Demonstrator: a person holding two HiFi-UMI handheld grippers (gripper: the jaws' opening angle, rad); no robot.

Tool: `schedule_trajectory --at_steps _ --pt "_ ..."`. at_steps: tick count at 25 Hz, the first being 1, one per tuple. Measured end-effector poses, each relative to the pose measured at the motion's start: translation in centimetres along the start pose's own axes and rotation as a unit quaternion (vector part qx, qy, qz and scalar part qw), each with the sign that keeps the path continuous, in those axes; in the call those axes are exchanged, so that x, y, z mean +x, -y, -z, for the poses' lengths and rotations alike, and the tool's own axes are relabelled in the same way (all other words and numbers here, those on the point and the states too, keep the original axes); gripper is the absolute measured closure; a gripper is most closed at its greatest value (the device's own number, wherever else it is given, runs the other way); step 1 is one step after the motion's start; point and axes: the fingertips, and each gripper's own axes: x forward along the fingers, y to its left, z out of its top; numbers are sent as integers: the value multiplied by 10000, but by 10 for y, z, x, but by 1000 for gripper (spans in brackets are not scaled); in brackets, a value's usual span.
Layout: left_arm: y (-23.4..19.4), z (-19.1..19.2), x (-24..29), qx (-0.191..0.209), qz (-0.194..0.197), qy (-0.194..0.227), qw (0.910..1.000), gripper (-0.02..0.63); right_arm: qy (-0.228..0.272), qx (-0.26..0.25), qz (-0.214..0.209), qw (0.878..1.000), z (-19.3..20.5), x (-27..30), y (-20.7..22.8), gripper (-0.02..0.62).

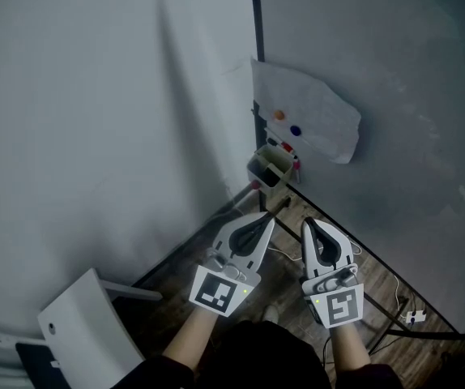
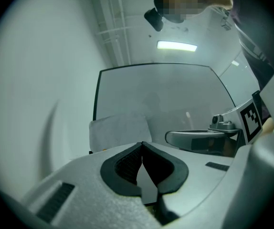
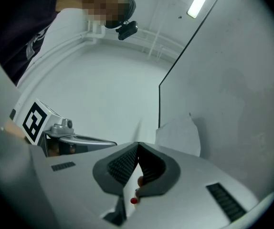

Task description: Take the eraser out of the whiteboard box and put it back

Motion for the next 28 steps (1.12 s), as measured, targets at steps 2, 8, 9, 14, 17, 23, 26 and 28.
schedule_trajectory --at_steps 2,8,9,14,17,23,26,28 --pt "-2 5 5 -38 2 -55 10000 601 22 86 -13 10000 0 5 3 592" --pt "-11 17 18 -74 11 -123 9999 600 -106 99 55 9999 21 12 16 592" --pt "-12 19 19 -66 22 -138 9999 601 -93 123 71 9999 22 14 17 592" --pt "-19 27 25 -91 109 -184 9997 601 -145 144 97 9997 27 24 13 592" --pt "-22 30 29 -137 211 -169 9995 601 -163 136 160 9996 29 32 12 592" --pt "-37 40 37 -222 392 -193 9988 601 -268 111 391 9988 40 45 13 592" --pt "-45 48 42 -263 467 -233 9983 600 -309 96 526 9981 47 52 15 592" --pt "-50 53 45 -277 532 -262 9979 601 -334 50 586 9977 51 57 14 592"
